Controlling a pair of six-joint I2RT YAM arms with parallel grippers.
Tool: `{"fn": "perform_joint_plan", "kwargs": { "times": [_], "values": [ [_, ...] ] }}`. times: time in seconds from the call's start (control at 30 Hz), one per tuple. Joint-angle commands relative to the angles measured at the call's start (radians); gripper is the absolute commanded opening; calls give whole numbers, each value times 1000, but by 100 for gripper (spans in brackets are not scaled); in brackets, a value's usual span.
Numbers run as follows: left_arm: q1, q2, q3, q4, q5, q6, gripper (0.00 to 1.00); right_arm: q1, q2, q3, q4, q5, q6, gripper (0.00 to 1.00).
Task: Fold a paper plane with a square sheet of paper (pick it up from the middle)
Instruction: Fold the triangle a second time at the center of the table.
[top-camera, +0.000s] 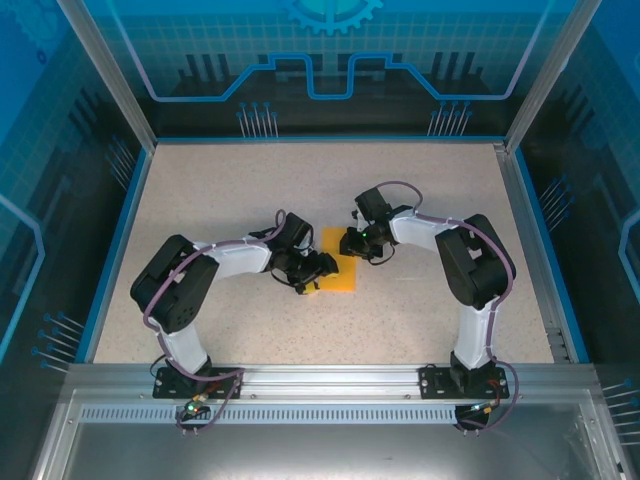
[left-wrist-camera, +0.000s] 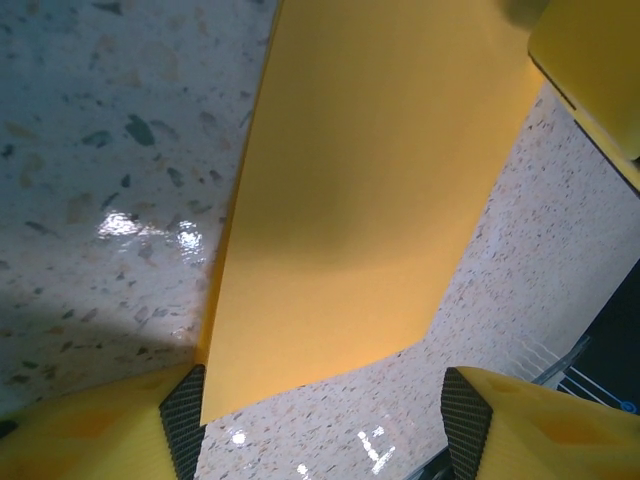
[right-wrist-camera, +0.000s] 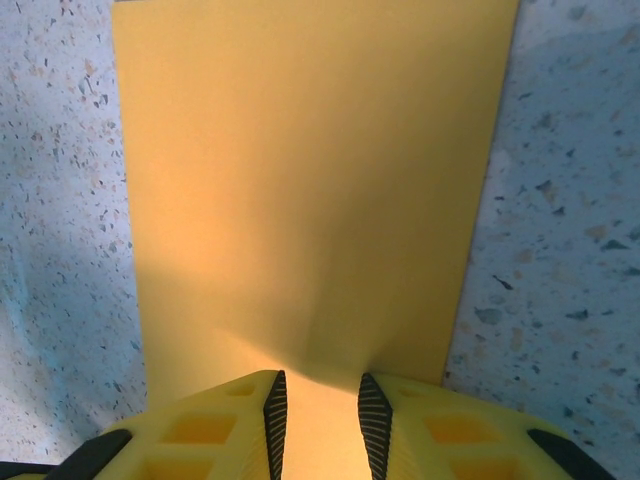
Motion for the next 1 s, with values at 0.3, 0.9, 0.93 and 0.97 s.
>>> {"fn": "perform_joint_plan", "kwargs": {
  "times": [0.3, 0.9, 0.93, 0.97],
  "values": [
    [-10, -17, 41, 12, 35, -12, 49, -9, 46, -42, -30, 13, 4, 30],
    [-13, 45, 66, 259, 89, -51, 49, -31, 35, -61, 10, -90, 20, 30],
    [-13, 46, 61, 271, 86, -46, 50, -38, 28, -62, 16, -116, 20, 30],
    [-12, 48, 58, 272, 82, -39, 50, -48, 19, -65, 24, -144, 21, 30]
  ]
}}
